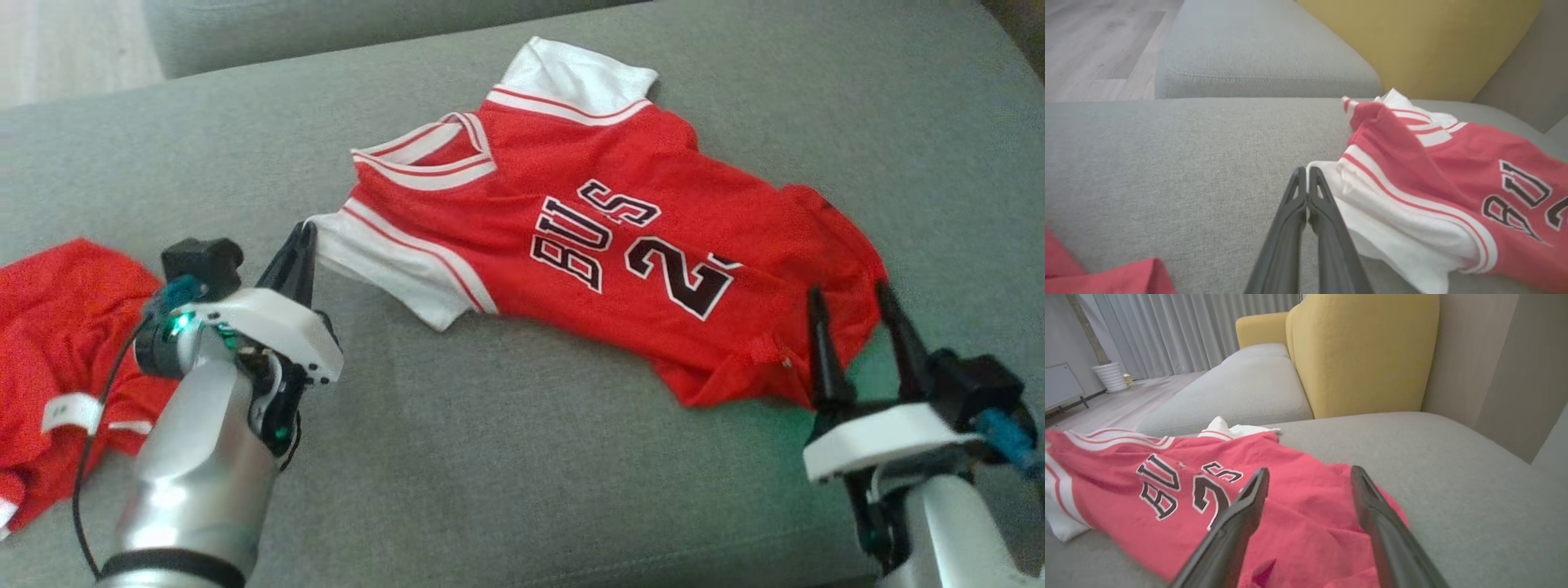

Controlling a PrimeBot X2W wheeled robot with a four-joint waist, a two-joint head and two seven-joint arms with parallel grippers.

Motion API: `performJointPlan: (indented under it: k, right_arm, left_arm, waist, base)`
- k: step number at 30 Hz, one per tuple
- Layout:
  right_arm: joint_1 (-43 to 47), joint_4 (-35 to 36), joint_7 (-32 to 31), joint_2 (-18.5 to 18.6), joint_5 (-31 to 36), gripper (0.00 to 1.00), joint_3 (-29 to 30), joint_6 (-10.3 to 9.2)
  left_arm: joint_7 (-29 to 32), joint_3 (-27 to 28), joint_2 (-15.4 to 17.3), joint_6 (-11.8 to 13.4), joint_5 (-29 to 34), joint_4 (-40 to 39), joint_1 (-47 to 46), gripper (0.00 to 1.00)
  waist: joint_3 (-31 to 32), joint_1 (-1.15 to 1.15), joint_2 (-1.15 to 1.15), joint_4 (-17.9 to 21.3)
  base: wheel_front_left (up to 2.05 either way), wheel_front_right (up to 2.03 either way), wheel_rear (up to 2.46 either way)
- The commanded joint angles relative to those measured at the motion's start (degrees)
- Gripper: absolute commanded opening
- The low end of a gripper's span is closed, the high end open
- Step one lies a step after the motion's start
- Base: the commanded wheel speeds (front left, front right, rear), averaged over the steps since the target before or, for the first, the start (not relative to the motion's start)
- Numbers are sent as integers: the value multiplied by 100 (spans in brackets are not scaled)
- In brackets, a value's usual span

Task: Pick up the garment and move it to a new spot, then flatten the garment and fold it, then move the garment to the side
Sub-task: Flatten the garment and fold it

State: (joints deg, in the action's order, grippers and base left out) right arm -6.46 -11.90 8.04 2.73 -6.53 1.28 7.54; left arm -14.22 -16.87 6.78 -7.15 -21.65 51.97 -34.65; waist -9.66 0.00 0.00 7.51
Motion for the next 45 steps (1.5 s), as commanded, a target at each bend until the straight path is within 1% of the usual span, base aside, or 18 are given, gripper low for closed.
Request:
performJointPlan:
  k: [1,4,5,9,11,24,33,34,35,36,37,41,45]
  right_arm:
    - [-23,155,-11,15,5,100,-164,-5]
    - [166,82,-98,15,-18,100,-223,-5]
    - [291,32,-150,15,-24,100,-263,-5]
    - [522,-88,-325,15,-12,100,-308,-5]
    - [609,-102,-394,15,-30,100,-470,-5]
    - [683,15,-616,15,124,100,-1051,-5]
    - [641,-106,-824,15,336,100,-1050,-5]
    - [633,-130,-860,15,342,80,-1044,-5]
    - [626,-146,-885,15,338,26,-1039,-5]
    - [626,-146,-885,15,338,26,-1039,-5]
    - [622,-158,-892,15,338,0,-1033,-5]
    - [608,-157,-871,15,283,0,-929,-5]
    - [573,28,-775,15,0,0,-772,-5]
  left_arm:
    - [-75,230,202,-15,-40,-261,-70,0]
    - [-76,369,225,53,-114,-788,210,0]
    - [-76,438,244,111,-139,-1117,387,0]
    - [-77,502,266,215,-176,-1622,678,0]
    - [-49,502,274,257,-192,-1780,788,0]
    - [222,400,289,403,-248,-2324,1100,0]
    - [311,341,325,454,-279,-2503,1150,0]
    - [314,337,328,457,-283,-2514,1149,0]
    - [315,334,332,461,-286,-2524,1149,0]
    - [315,334,332,461,-286,-2524,1149,0]
    - [315,331,336,465,-290,-2530,1151,0]
    - [305,323,357,483,-302,-2543,1178,0]
    - [263,363,379,503,-355,-2587,1244,0]
  waist:
    - [47,0,0,-65]
    - [60,0,0,-124]
    - [71,0,0,-145]
    - [102,0,0,-174]
    - [138,0,0,-179]
    - [240,0,0,-261]
    - [197,0,0,-321]
    - [192,0,0,-324]
    - [191,0,0,-325]
    - [191,0,0,-325]
    - [191,0,0,-326]
    - [217,0,0,-319]
    - [329,0,0,-297]
  base:
    - [0,0,0]
    - [0,0,0]
    - [0,0,0]
    - [0,0,0]
    - [0,0,0]
    - [0,0,0]
    - [0,0,0]
    - [0,0,0]
    - [0,0,0]
    - [0,0,0]
    - [0,0,0]
    - [0,0,0]
    - [0,0,0]
